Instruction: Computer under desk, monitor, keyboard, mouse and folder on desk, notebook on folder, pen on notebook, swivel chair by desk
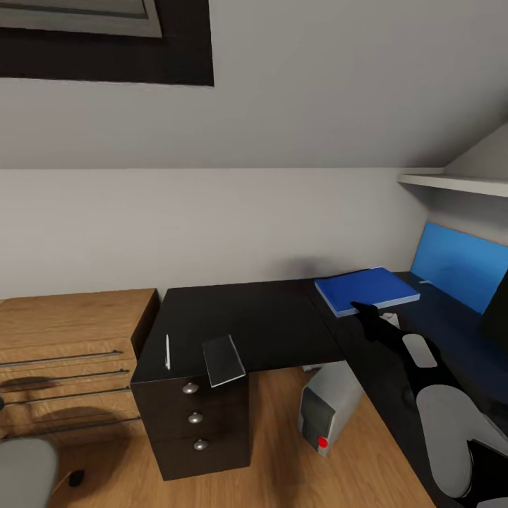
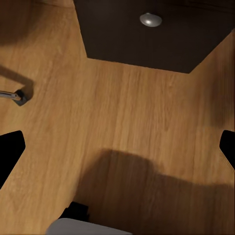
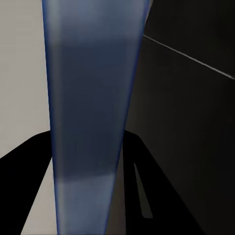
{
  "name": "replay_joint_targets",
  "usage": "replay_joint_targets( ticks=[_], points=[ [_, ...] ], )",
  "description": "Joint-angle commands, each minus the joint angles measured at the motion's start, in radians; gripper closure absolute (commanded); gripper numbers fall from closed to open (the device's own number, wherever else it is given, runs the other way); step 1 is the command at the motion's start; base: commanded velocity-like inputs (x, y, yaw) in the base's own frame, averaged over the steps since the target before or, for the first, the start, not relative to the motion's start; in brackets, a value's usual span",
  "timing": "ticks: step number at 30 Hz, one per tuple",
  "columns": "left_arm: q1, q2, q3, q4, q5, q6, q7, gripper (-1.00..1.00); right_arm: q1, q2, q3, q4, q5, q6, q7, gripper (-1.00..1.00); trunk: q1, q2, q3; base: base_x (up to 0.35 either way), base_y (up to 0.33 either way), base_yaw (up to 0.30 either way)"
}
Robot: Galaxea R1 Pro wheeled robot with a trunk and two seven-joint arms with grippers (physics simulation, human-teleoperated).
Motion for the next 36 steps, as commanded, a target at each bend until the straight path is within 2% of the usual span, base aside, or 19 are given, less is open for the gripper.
replay_joint_targets(
  ticks=[1,14,18,19,20,36],
  points=[
    [0.0,0.001,-0.003,0.0,0.007,0.003,0.008,-1.0,-0.001,0.0,-0.005,0.0,0.001,0.007,0.002,1.0,0.001,-0.001,-0.002,0.191,0.0,-0.159],
    [0.0,0.001,-0.004,0.01,0.007,0.003,0.008,-1.0,-0.001,0.001,-0.005,0.002,0.004,0.001,-0.005,1.0,0.001,-0.001,-0.007,0.032,0.0,-0.067],
    [0.0,0.001,-0.003,0.011,0.007,0.003,0.008,-1.0,-0.001,0.004,-0.005,0.006,0.005,-0.051,-0.053,1.0,0.001,-0.001,-0.007,0.0,0.0,-0.001],
    [0.0,0.001,-0.003,0.011,0.007,0.003,0.008,-1.0,0.0,0.004,-0.005,0.007,0.004,-0.138,-0.111,1.0,0.001,-0.001,-0.007,0.0,0.0,0.0],
    [0.0,0.001,-0.003,0.011,0.007,0.003,0.008,-1.0,0.0,0.005,-0.005,0.008,0.004,-0.149,-0.119,1.0,0.001,-0.001,-0.007,0.0,0.0,0.0],
    [0.0,0.001,-0.003,0.011,0.006,0.003,0.008,-1.0,-0.001,0.003,-0.005,0.008,0.005,-0.173,-0.182,1.0,0.001,-0.001,-0.007,0.0,0.0,0.0]
  ],
)
